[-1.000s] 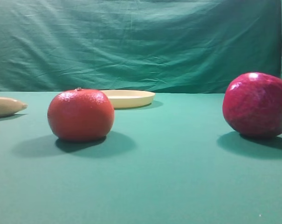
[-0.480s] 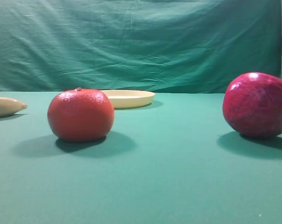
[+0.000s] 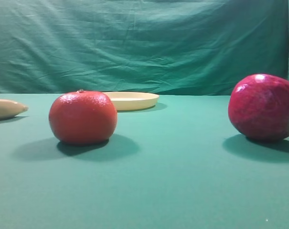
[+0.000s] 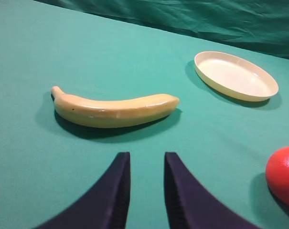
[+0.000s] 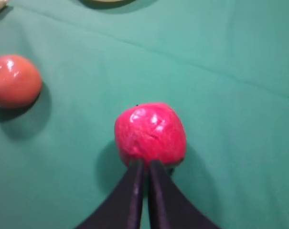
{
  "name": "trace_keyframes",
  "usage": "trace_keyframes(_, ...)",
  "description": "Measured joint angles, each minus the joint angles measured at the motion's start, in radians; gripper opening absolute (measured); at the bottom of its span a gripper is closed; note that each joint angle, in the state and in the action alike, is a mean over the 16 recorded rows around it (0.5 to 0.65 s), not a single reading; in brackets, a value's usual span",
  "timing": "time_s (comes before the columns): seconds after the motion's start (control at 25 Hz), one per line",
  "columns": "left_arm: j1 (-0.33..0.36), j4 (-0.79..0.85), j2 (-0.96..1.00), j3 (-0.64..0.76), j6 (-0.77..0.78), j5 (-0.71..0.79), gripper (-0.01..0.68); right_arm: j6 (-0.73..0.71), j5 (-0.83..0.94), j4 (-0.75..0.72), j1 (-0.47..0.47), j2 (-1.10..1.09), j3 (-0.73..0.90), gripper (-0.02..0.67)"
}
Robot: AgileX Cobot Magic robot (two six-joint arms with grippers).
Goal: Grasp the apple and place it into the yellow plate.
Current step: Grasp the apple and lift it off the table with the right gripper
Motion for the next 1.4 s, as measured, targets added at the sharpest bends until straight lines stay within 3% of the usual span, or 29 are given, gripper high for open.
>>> trace_keyframes(0.12, 0.0, 0.0, 0.0, 0.0, 0.0, 0.0, 0.157, 0.059, -0.008, -0.064, 0.034, 0.049, -0.034, 0.022)
trace_keyframes(0.24, 0.0, 0.0, 0.0, 0.0, 0.0, 0.0, 0.157, 0.106, -0.009, -0.112, 0.051, 0.095, -0.071, 0.089)
trace_keyframes(0.68, 0.0, 0.0, 0.0, 0.0, 0.0, 0.0, 0.157, 0.137, 0.0, -0.139, 0.057, 0.252, -0.155, 0.521)
trace_keyframes(0.84, 0.0, 0.0, 0.0, 0.0, 0.0, 0.0, 0.157, 0.132, -0.019, -0.137, 0.057, 0.325, -0.157, 0.624)
trace_keyframes(1.08, 0.0, 0.0, 0.0, 0.0, 0.0, 0.0, 0.157, 0.115, -0.065, -0.136, 0.058, 0.433, -0.161, 0.645)
trace_keyframes(1.4, 0.0, 0.0, 0.0, 0.0, 0.0, 0.0, 0.157, 0.089, -0.102, -0.132, 0.067, 0.527, -0.212, 0.583)
